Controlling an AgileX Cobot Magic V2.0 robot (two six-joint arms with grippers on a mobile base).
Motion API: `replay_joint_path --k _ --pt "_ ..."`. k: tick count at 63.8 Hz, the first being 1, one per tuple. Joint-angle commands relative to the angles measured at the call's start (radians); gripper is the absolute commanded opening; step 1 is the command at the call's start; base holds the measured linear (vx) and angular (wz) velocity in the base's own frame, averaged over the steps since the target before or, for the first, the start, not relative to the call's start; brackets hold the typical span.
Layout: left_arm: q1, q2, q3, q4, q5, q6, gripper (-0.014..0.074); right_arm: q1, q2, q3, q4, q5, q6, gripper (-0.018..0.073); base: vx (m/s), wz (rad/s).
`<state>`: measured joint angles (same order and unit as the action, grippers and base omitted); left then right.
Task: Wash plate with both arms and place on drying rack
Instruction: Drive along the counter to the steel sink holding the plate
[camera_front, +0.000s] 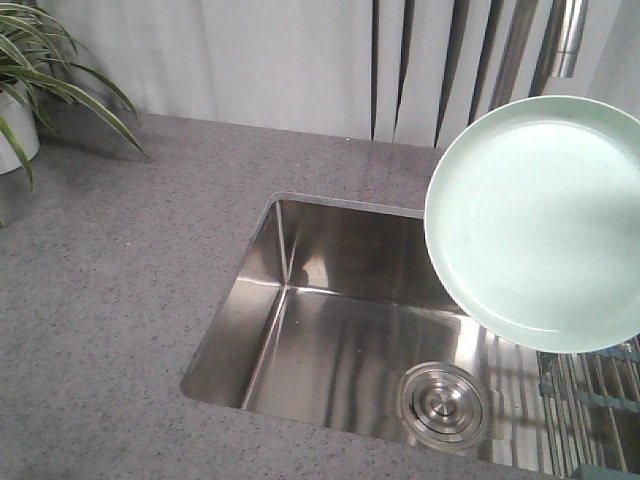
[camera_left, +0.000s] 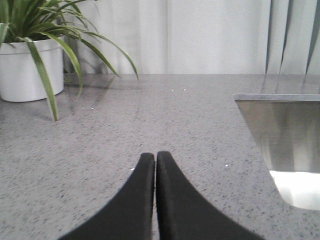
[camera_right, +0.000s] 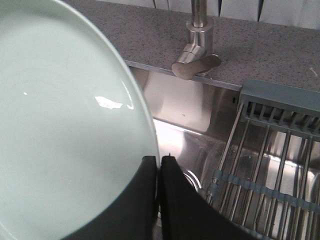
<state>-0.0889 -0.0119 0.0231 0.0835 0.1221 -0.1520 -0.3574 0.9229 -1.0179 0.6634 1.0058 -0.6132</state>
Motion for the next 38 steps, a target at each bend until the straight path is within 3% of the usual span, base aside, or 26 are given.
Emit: replay_joint_path --k 1,38 --pt "0.001 -0.016 0.022 -0.008 -0.067 -0.002 -0.0006 -0.007 -0.010 -0.026 0.041 -0.045 -0.006 -0.0003 0.04 -0.19" --pt "0.001 -0.016 0.022 -0.008 -0.067 -0.002 -0.0006 -0.007 -0.010 -0.026 0.041 -0.045 -0.006 -0.0003 0.00 -0.11"
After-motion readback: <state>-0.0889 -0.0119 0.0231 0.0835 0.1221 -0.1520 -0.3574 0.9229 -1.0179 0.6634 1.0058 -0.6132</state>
